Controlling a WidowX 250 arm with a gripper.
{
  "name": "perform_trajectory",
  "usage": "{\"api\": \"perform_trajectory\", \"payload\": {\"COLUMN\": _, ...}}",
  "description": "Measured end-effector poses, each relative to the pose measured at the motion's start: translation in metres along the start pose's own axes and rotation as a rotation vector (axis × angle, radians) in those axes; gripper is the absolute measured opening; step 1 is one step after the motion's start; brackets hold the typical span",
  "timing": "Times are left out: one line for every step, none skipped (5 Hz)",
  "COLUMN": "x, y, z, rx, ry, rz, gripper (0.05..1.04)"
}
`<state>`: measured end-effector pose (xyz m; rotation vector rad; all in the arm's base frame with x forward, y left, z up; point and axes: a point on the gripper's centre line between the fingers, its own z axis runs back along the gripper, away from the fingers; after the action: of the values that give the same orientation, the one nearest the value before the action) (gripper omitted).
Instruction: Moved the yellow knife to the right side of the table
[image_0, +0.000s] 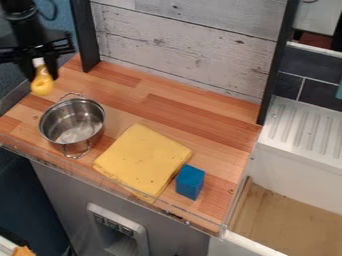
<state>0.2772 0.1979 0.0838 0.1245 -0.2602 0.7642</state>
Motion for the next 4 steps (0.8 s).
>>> {"api": "perform_trajectory", "payload": {"x": -0.011, "y": -0.048, "z": 0.014, "rx": -0.025, "ry": -0.030, "rz": -0.085, "gripper": 0.357}}
{"api": "perform_trajectory", "payload": {"x": -0.029, "y": -0.100, "z": 0.020, "rx": -0.087, "ry": -0.032, "rz": -0.153, "gripper": 0.357}}
{"api": "perform_trajectory", "payload": {"x": -0.055, "y": -0.147, "z": 0.012, "rx": -0.067, "ry": -0.051, "rz": -0.236, "gripper": 0.357}}
{"api": "perform_trajectory", "payload": {"x": -0.074, "y": -0.179, "z": -0.008, "rx": -0.052, "ry": -0.032, "rz": -0.282, "gripper": 0.357}}
